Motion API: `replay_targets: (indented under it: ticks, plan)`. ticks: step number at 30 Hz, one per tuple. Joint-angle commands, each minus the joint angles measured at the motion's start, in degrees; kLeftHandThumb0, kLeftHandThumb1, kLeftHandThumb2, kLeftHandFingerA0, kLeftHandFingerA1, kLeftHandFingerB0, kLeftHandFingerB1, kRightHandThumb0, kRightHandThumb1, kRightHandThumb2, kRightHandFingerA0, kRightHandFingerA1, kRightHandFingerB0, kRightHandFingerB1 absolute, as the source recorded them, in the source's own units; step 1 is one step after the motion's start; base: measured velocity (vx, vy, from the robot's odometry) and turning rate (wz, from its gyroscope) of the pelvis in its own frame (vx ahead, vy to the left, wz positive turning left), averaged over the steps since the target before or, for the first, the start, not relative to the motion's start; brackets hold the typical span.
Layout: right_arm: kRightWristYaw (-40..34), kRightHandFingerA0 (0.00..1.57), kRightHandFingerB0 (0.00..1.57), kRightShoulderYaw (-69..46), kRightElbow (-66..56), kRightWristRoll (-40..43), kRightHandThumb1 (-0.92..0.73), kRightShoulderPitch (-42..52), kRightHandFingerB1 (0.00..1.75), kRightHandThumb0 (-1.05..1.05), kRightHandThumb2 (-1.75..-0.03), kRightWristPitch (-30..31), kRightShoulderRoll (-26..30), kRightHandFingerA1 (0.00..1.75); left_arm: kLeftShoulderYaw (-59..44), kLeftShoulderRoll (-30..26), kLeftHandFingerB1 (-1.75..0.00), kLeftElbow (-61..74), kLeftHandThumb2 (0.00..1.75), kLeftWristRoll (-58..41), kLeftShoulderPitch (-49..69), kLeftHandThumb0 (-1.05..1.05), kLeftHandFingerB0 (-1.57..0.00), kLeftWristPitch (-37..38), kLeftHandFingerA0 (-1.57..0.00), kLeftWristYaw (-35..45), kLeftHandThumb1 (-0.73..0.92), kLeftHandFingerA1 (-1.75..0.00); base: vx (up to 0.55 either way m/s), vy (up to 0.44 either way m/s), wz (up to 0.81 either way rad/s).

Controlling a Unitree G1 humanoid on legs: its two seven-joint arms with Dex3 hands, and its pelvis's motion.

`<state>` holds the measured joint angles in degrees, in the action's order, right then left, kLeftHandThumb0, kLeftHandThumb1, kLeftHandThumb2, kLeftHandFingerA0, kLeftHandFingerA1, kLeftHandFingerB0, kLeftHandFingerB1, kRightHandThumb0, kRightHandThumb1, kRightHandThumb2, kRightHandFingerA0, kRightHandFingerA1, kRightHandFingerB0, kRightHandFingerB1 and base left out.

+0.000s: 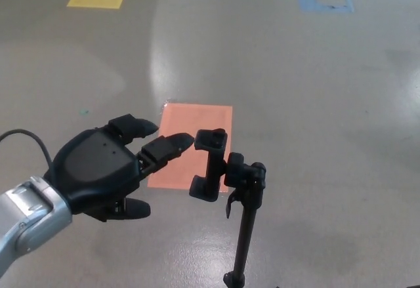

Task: The robot uses its left hand to grab the top of a phone stand kept on the floor and tilt it upwards to adjust its angle

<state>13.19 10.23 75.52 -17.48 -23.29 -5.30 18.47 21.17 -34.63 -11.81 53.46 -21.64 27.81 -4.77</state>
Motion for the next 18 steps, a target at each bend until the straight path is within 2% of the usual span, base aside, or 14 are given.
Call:
replay_targets:
  ticks: [1, 4, 5, 6, 7, 10, 11, 13, 14, 15, 16, 17, 18]
  plan:
    - [0.1, 0.32, 0.28, 0.5, 0.3, -0.7, -0.78, 0.2, 0.33, -0.57, -0.62, 0.4, 0.5, 0.39, 0.4, -0.7, -0.25, -2.1, 0.95, 1.0, 1.8, -0.76, -0.04, -1.9, -0.15, -0.4, 0.67, -0.42, 0.0, 0.0, 0.0]
    - [0.2, 0.33, 0.3, 0.2, 0.3, -0.3, -0.77, 0.0, 0.33, -0.57, -0.62, 0.2, 0.7, 0.4, 0.8, -0.5, -0.24, -4.4, 0.93, 1.0, 1.6, -0.75, -0.03, -2.7, -0.15, 0.1, 0.65, -0.42, 0.0, 0.0, 0.0]
    - [0.2, 0.33, 0.29, 0.1, 0.3, -0.3, -0.76, 0.0, 0.33, -0.58, -0.62, 0.2, 0.7, 0.42, 0.9, -0.4, -0.19, -5.7, 0.66, 1.0, 1.6, -0.71, -0.05, -3.2, -0.21, 0.2, 0.8, -0.3, 0.0, 0.0, 0.0]
    - [0.1, 0.33, 0.29, 0.1, 0.3, -0.3, -0.76, 0.2, 0.33, -0.58, -0.62, 0.2, 0.6, 0.42, 1.1, -0.4, -0.19, -7.3, 0.66, 1.0, 1.7, -0.71, -0.05, -3.6, -0.21, 0.3, 0.8, -0.3, 0.0, 0.0, 0.0]
    - [0.1, 0.33, 0.28, 0.1, 0.3, -0.2, -0.76, 0.5, 0.33, -0.58, -0.62, 0.1, 0.6, 0.41, 1.2, -0.2, -0.23, -8.9, 0.94, 1.0, 2.0, -0.75, -0.03, -4.3, -0.14, 0.2, 0.66, -0.42, 0.0, 0.0, 0.0]
    - [0.1, 0.31, 0.28, 0.2, 0.2, -0.3, -0.77, 1.4, 0.32, -0.57, -0.62, -0.2, 0.9, 0.39, 1.5, 0.6, -0.2, -12.8, 0.98, 0.8, 2.4, -0.76, -0.01, -6.5, -0.09, 0.6, 0.66, -0.39, 0.0, 0.0, 0.0]
    - [0.0, 0.32, 0.3, 0.3, 0.2, -0.5, -0.76, 1.6, 0.33, -0.58, -0.62, -0.1, 1.0, 0.41, 1.3, 1.2, -0.2, -17.7, 1.0, -0.5, 2.1, -0.78, 0.0, -7.0, -0.18, 0.2, 0.65, -0.46, 0.0, 0.0, 0.0]
    - [0.0, 0.32, 0.3, 0.3, 0.2, -0.4, -0.76, 2.0, 0.33, -0.58, -0.62, -0.3, 1.1, 0.42, 0.6, 1.7, -0.15, -21.3, 1.01, -2.4, 2.5, -0.84, 0.0, -7.2, -0.17, 0.3, 0.69, -0.44, 0.0, 0.0, 0.0]
    - [0.1, 0.33, 0.3, 0.1, 0.2, -0.2, -0.76, 2.0, 0.34, -0.57, -0.62, -0.3, 1.0, 0.42, -0.4, 2.1, -0.23, -23.8, 0.63, -4.3, 2.4, -0.73, -0.02, -6.9, -0.19, 0.3, 0.79, -0.3, 0.0, 0.0, 0.0]
    - [0.1, 0.33, 0.3, 0.0, 0.2, -0.1, -0.76, 1.9, 0.34, -0.57, -0.62, -0.4, 1.0, 0.42, -1.1, 2.5, -0.23, -25.6, 0.63, -5.6, 2.2, -0.73, -0.02, -6.5, -0.19, 0.2, 0.79, -0.3, 0.0, 0.0, 0.0]
    - [0.0, 0.33, 0.29, -0.2, 0.2, 0.1, -0.76, 2.4, 0.33, -0.56, -0.62, -0.4, 0.8, 0.41, -2.7, 3.3, -0.25, -29.6, 0.94, -8.4, 2.7, -0.77, -0.04, -5.6, -0.15, -0.4, 0.65, -0.43, 0.0, 0.0, 0.0]
    - [-0.1, 0.33, 0.29, -0.3, 0.3, 0.2, -0.76, 2.9, 0.33, -0.56, -0.62, -0.4, 0.7, 0.41, -3.3, 3.6, -0.25, -31.3, 0.94, -9.4, 3.1, -0.77, -0.04, -5.2, -0.15, -0.8, 0.65, -0.43, 0.0, 0.0, 0.0]
    - [-0.3, 0.34, 0.29, -0.3, 0.3, 0.2, -0.75, 3.6, 0.32, -0.56, -0.62, -0.5, 0.6, 0.41, -4.5, 4.3, -0.25, -34.3, 0.63, -11.5, 3.9, -0.73, -0.05, -3.7, -0.23, -1.6, 0.79, -0.33, 0.0, 0.0, 0.0]
